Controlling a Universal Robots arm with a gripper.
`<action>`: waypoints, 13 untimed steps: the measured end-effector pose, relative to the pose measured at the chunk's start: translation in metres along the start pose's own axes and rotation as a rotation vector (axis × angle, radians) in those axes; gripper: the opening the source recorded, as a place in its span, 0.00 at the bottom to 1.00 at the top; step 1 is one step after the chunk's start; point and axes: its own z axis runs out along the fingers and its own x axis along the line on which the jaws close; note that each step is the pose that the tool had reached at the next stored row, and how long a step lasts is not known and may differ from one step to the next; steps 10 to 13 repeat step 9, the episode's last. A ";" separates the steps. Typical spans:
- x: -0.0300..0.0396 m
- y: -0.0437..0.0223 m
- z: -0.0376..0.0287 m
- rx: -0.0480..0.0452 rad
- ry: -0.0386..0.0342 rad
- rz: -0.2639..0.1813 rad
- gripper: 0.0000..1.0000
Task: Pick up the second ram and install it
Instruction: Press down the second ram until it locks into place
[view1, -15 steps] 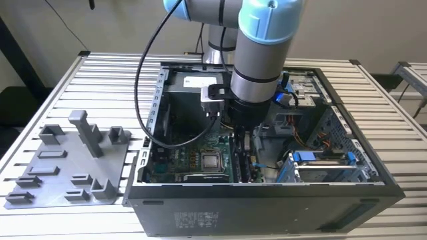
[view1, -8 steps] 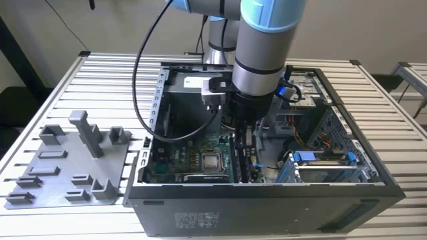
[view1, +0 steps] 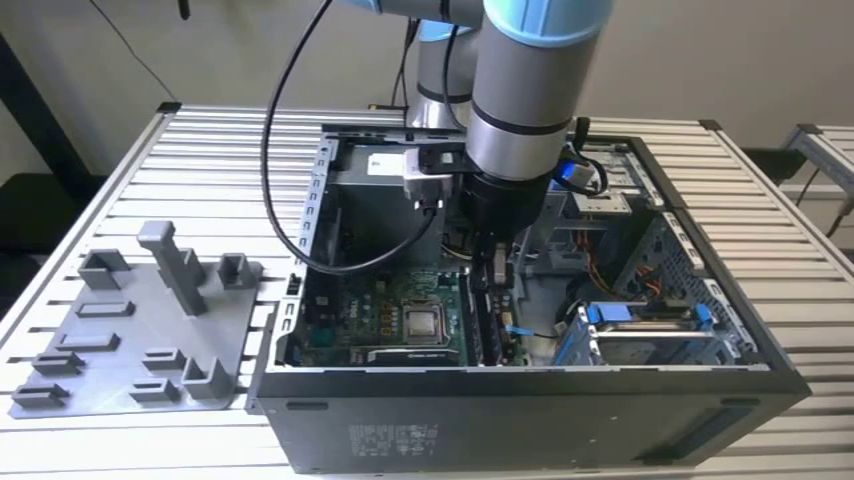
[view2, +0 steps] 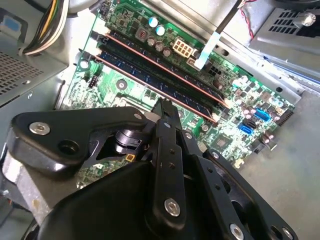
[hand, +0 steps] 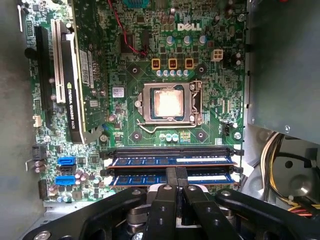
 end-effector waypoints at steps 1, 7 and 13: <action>0.0000 0.0000 0.0000 0.0000 -0.0001 0.000 0.11; 0.0000 0.0000 -0.0002 0.0000 0.0001 0.000 0.11; 0.0000 0.0000 -0.0002 0.0000 0.0001 0.000 0.11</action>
